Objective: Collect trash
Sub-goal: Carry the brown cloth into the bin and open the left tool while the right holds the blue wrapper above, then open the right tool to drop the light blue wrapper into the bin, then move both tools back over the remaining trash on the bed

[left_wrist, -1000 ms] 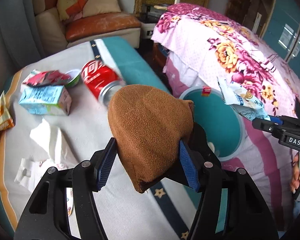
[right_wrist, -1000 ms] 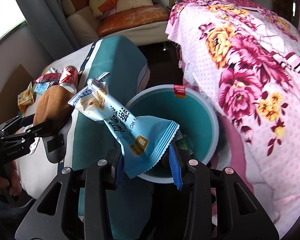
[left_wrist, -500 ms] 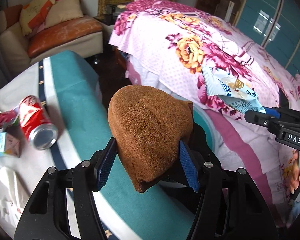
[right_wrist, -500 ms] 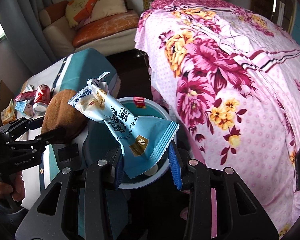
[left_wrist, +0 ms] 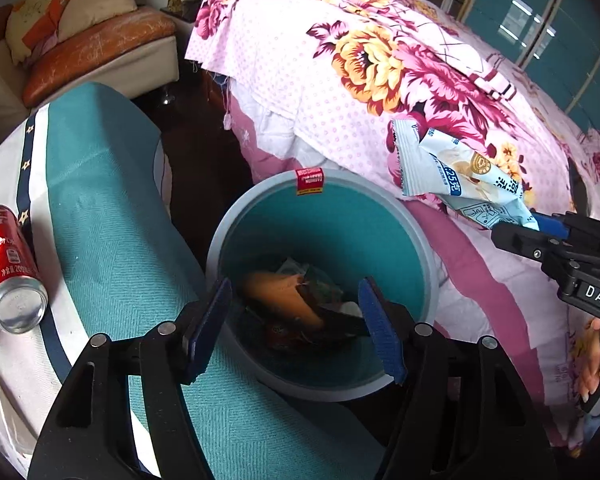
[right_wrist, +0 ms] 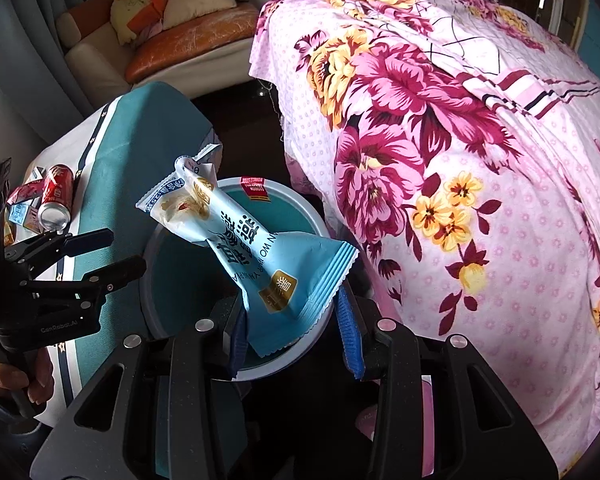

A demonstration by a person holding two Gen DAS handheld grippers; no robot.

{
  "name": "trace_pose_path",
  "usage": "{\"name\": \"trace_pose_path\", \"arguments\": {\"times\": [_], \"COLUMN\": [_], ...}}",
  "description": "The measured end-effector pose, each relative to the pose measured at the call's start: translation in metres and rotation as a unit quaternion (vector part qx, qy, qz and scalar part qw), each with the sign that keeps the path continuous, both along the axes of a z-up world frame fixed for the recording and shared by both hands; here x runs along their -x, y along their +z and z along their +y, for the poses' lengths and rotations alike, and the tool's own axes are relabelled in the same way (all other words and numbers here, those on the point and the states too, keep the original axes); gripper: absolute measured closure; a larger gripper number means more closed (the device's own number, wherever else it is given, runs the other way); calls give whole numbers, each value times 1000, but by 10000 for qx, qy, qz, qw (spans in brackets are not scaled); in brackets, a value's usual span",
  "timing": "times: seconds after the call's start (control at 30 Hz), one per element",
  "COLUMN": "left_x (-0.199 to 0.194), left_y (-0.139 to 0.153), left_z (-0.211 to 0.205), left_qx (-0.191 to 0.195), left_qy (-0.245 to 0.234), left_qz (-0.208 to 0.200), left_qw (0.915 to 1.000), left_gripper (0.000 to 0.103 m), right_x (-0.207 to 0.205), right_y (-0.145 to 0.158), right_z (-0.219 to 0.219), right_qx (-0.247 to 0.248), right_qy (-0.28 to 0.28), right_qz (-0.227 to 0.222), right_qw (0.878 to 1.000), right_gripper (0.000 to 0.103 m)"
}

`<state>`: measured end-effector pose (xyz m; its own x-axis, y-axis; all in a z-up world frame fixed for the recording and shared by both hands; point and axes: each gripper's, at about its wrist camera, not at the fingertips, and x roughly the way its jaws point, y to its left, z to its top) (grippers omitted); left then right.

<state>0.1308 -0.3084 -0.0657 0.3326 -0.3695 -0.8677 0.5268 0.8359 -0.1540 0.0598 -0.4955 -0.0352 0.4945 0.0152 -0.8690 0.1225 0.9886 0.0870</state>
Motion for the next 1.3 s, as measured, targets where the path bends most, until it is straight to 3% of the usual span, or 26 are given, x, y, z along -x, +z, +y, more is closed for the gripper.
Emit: {"name": "trace_pose_path", "arguments": {"times": [0.3, 0.43, 0.7, 1.03, 1.3], "left_x": [0, 2, 9, 25, 41], "left_y": [-1, 2, 9, 15, 20], "left_z": [29, 40, 59, 104, 173], "left_qx": [87, 156, 312, 440, 519], "left_qy": [287, 371, 476, 752, 1245], "left_qz": [71, 76, 71, 70, 65], "left_qw": [9995, 9992, 9984, 9962, 9908], "left_gripper": [19, 17, 17, 16, 16], "right_x": [-9, -12, -10, -3, -4], "right_y": [-9, -7, 4, 15, 20], "right_z": [13, 18, 31, 69, 124], "right_qx": [18, 12, 138, 256, 346], "right_qy": [66, 60, 65, 275, 710], "right_qz": [145, 170, 177, 229, 248], "right_qw": [9999, 9998, 9997, 9990, 9966], "right_gripper": [62, 38, 25, 22, 22]}}
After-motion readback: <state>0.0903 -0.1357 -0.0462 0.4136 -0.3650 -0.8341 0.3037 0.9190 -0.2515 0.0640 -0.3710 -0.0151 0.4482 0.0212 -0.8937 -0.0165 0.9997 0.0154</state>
